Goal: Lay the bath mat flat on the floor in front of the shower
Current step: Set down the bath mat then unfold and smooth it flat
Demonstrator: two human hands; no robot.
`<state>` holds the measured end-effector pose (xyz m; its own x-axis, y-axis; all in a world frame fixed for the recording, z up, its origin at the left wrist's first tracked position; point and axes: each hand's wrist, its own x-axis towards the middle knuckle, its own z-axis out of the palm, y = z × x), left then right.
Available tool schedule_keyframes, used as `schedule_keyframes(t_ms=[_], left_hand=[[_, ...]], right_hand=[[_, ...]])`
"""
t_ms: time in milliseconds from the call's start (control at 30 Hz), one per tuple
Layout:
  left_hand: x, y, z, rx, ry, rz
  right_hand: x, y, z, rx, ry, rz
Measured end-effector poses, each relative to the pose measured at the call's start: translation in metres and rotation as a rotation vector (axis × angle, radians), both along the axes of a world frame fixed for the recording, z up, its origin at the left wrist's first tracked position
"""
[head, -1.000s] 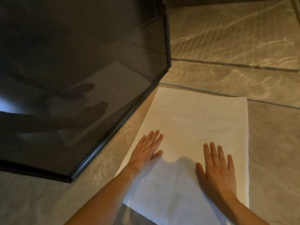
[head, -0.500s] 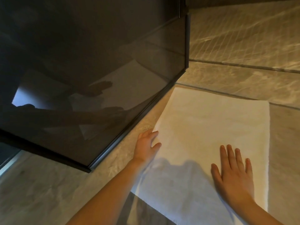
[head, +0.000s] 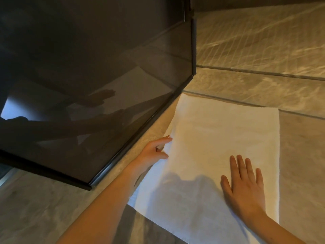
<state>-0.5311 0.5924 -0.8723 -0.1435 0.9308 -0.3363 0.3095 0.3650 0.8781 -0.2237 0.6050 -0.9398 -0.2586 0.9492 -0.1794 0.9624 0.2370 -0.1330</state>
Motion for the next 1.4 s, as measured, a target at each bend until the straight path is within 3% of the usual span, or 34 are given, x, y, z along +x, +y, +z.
schedule_keyframes(t_ms=[233, 333, 467, 533, 700, 900, 1067, 1200, 1333, 1400], left_hand=[[0.026, 0.01, 0.013, 0.008, -0.254, -0.079], [0.045, 0.012, 0.019, 0.016, -0.304, -0.131], [0.073, 0.016, 0.016, 0.027, -0.311, -0.24], [0.087, 0.017, 0.015, 0.025, -0.293, -0.298], [0.114, 0.014, 0.018, -0.006, -0.25, -0.381], [0.124, 0.007, 0.026, -0.057, -0.201, -0.422], [0.133, 0.003, 0.034, -0.046, -0.223, -0.425], [0.146, 0.003, 0.039, -0.048, -0.307, -0.409], [0.165, 0.003, 0.045, -0.048, -0.372, -0.452], [0.174, 0.003, 0.046, -0.06, -0.394, -0.456]], right_hand=[[0.003, 0.001, 0.007, -0.043, 0.118, -0.005], [0.006, 0.01, 0.017, -0.097, 0.377, -0.058], [0.01, 0.044, 0.057, -0.164, 0.92, -0.189], [0.013, 0.065, 0.083, -0.135, 0.971, -0.095], [-0.001, 0.108, 0.117, -0.351, 0.675, 0.214], [-0.016, 0.12, 0.104, -0.498, 0.537, 0.099], [-0.004, 0.129, 0.107, -0.518, 0.499, 0.093], [0.014, 0.132, 0.112, -0.382, 0.456, 0.124], [0.039, 0.133, 0.114, -0.334, 0.263, 0.131], [0.05, 0.131, 0.114, -0.357, 0.295, 0.077]])
